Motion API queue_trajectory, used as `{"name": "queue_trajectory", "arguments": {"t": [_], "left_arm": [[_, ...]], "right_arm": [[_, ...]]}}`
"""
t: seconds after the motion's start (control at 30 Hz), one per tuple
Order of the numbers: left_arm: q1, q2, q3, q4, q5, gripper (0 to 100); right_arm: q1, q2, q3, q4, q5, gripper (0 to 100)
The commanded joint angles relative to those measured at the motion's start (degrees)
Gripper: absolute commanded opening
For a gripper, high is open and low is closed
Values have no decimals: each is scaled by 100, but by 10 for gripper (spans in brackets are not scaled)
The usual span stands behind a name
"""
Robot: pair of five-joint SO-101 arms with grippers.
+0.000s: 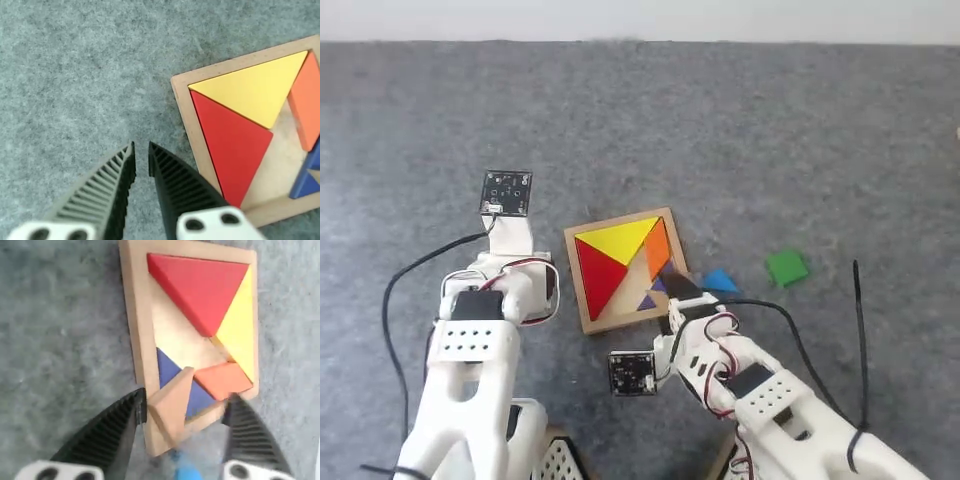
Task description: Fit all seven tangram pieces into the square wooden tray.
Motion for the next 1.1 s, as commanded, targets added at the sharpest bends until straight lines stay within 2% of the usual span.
{"name": "queue_trajectory", "arguments": {"t": [0.0, 0.4, 0.67, 1.07], "left_arm": [[0, -123, -40, -114, -26, 47], [0, -123, -40, -114, -18, 47], [0, -114, -31, -123, -18, 47], [0, -114, -22, -123, -18, 47]], "right_arm": [[57, -119, 97, -180, 62, 140], [66, -119, 97, -84, 70, 127], [31, -119, -580, 1578, 308, 127], [31, -119, -589, 1798, 738, 127]]}}
